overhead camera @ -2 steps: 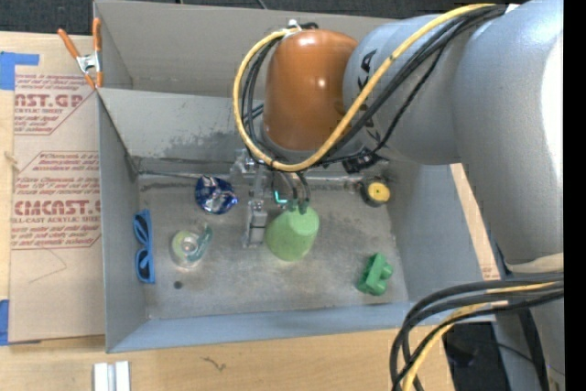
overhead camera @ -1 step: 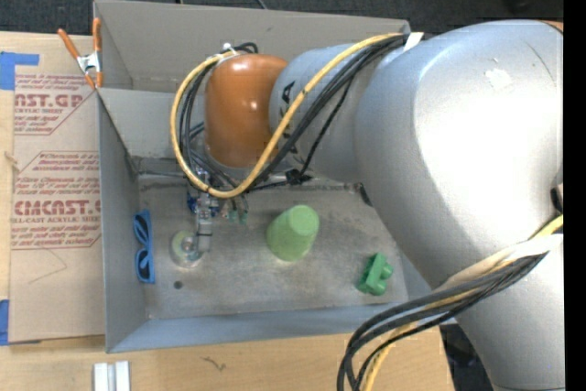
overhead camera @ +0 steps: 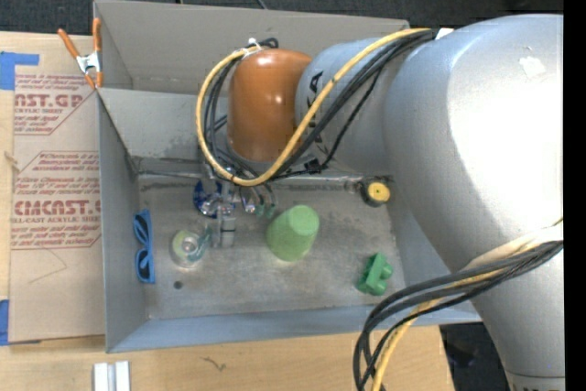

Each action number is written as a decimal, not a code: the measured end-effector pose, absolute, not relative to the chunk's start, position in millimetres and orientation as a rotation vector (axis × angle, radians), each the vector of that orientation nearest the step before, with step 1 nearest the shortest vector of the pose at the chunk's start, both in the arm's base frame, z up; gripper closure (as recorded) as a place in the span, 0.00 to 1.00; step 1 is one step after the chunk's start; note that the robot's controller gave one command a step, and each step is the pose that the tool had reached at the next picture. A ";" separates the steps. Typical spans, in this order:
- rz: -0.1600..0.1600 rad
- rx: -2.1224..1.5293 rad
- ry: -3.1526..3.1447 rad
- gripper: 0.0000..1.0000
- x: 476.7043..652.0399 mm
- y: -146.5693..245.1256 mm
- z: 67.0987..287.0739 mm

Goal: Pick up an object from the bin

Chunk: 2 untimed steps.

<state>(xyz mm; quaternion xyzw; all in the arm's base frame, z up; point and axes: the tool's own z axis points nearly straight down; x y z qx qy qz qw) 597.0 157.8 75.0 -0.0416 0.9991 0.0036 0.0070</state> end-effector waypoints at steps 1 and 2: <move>0.010 -0.129 3.130 1.00 596.3 157.8 75.5; 0.004 -0.082 3.135 1.00 594.5 163.8 107.1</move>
Offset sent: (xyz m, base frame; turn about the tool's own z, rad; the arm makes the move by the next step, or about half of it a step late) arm 0.0000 0.0000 0.0000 0.0000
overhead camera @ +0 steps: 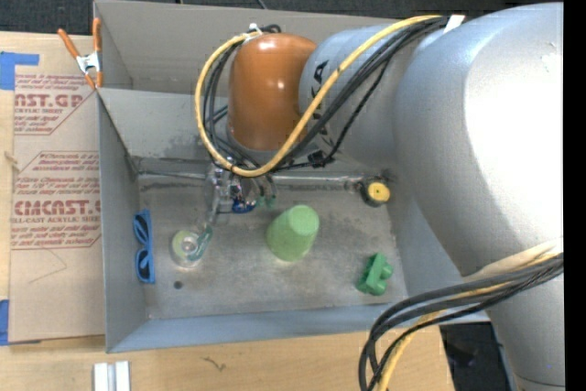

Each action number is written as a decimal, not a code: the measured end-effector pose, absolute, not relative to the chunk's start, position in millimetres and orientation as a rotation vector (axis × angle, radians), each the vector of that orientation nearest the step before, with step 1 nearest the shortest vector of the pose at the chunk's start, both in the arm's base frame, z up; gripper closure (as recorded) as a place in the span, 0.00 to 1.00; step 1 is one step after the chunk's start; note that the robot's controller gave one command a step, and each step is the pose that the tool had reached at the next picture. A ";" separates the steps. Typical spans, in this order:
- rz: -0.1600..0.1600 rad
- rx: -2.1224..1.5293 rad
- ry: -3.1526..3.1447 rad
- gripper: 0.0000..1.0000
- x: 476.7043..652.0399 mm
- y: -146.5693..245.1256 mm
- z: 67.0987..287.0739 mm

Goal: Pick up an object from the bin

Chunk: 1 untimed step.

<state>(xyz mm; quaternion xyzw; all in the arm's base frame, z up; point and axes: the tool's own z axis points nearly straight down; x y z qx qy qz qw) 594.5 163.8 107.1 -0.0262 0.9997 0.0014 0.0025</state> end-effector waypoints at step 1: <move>0.003 -0.082 3.138 0.00 593.9 163.1 104.8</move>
Offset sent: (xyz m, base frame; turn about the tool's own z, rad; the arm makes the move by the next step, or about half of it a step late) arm 0.0000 0.0000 0.0000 0.0000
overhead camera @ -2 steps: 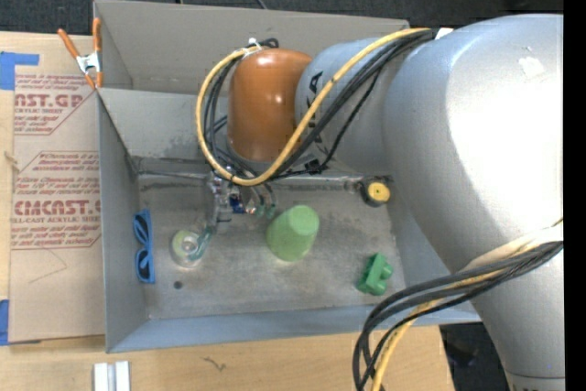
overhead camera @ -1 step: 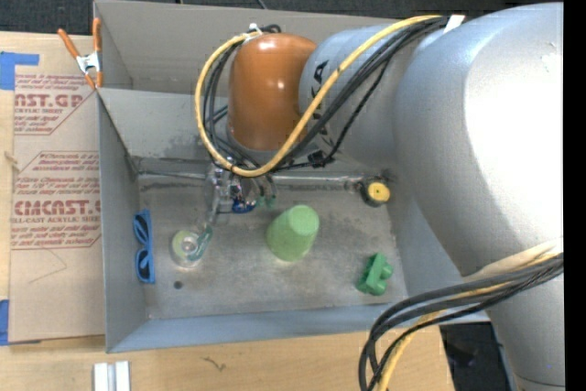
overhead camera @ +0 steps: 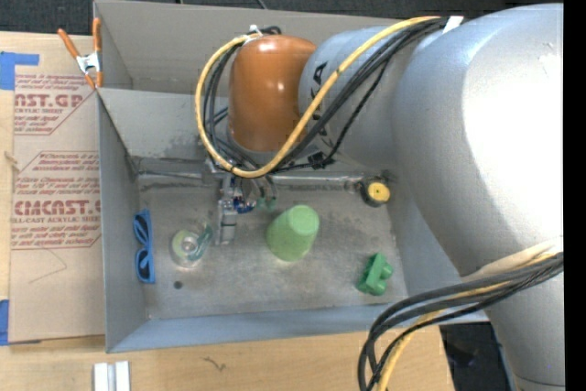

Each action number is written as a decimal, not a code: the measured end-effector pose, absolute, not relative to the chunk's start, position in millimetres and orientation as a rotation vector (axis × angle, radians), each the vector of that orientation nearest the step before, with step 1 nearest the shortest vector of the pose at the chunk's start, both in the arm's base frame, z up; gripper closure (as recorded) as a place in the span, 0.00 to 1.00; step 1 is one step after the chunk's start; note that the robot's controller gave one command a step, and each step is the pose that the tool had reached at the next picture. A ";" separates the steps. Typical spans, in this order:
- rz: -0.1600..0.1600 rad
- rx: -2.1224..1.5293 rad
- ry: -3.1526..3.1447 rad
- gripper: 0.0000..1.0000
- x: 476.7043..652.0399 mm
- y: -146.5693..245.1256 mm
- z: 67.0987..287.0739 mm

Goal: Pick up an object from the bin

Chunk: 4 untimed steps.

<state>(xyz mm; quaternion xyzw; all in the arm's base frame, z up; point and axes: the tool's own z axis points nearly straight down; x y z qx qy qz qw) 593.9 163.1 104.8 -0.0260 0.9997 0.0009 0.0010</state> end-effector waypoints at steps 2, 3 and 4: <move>0.004 -1.204 2.899 0.00 547.2 217.7 71.2; 0.004 -1.200 2.900 1.00 547.8 216.5 71.4; 0.004 -1.200 2.901 0.00 547.6 216.4 71.2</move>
Offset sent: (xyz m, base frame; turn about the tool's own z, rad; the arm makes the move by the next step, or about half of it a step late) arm -0.0419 -0.0160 -0.0274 -0.4696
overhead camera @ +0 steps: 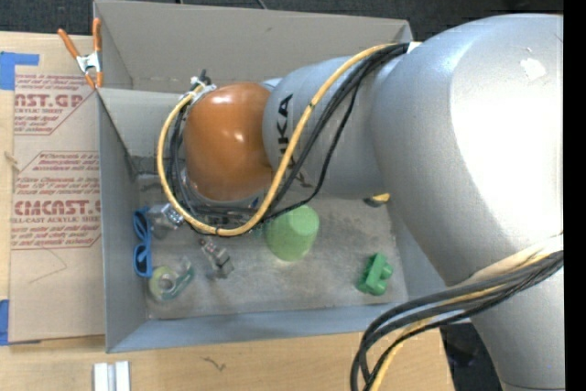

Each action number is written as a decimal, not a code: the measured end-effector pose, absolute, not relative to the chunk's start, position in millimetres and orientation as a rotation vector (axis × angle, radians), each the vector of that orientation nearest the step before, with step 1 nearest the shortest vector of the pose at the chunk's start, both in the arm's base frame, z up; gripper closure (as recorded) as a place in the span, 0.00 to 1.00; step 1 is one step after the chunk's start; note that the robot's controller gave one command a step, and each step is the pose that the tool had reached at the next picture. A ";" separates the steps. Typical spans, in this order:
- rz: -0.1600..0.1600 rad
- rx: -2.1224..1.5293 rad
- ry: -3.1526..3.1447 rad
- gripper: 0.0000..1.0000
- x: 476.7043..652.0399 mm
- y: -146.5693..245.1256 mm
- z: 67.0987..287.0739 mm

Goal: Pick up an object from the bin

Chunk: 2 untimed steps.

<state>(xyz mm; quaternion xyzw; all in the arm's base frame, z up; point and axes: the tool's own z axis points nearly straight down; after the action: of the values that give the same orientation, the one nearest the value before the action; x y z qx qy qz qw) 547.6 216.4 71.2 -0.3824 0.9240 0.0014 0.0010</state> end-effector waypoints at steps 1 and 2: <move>-0.001 -1.005 2.976 0.00 502.0 243.1 70.4; -0.002 -1.004 2.972 1.00 504.1 242.5 72.5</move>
Offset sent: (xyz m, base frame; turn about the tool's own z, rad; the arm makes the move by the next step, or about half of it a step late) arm -0.0456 0.0266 -0.0009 0.1326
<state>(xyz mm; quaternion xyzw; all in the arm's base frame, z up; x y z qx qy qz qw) 504.1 242.5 72.5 -0.3200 0.9474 -0.0006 0.0021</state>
